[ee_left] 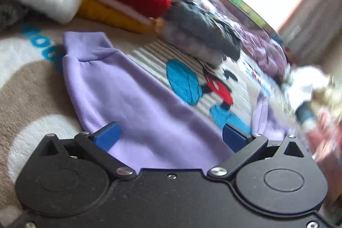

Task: Fold clothes
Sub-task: 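Release the cuff with the left gripper and move both tools over the sweatshirt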

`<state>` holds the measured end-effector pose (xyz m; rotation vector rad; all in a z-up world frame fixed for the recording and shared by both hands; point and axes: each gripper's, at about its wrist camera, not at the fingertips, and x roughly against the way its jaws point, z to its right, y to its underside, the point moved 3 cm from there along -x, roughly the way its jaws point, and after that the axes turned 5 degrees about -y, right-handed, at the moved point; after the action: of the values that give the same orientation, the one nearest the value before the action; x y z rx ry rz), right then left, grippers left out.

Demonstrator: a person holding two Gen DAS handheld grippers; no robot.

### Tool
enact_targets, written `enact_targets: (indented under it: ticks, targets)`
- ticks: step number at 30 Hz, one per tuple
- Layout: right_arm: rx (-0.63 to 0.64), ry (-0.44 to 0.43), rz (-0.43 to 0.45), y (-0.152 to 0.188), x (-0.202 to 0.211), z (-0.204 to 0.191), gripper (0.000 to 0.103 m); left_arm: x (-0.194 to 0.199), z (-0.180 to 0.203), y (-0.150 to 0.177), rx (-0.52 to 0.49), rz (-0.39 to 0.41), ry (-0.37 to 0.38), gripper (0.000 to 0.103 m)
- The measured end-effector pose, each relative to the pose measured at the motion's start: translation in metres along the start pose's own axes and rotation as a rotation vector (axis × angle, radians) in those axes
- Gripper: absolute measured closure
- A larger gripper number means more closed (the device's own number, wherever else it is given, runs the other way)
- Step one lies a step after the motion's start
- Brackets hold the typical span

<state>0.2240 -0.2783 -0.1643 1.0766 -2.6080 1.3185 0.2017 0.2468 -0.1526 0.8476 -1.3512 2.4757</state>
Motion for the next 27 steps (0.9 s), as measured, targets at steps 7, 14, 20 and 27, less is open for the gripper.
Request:
enact_targets:
  ticks: [7,14,20,27]
  targets:
    - [0.241,0.127,-0.051,-0.042,-0.031,-0.037,0.028,-0.004,0.002,-0.007,0.090,0.009,0.004,0.001]
    - [0.428,0.182,-0.192,-0.094,-0.114,-0.065,0.046,-0.017,0.006,-0.012,0.154,-0.009,0.096,0.001]
    - [0.444,0.278,-0.303,-0.116,-0.174,-0.035,0.051,-0.029,0.025,-0.004,-0.048,-0.017,0.044,0.000]
    - [0.460,0.312,-0.383,-0.117,-0.210,-0.017,0.052,-0.034,0.026,-0.002,-0.079,-0.015,0.031,0.000]
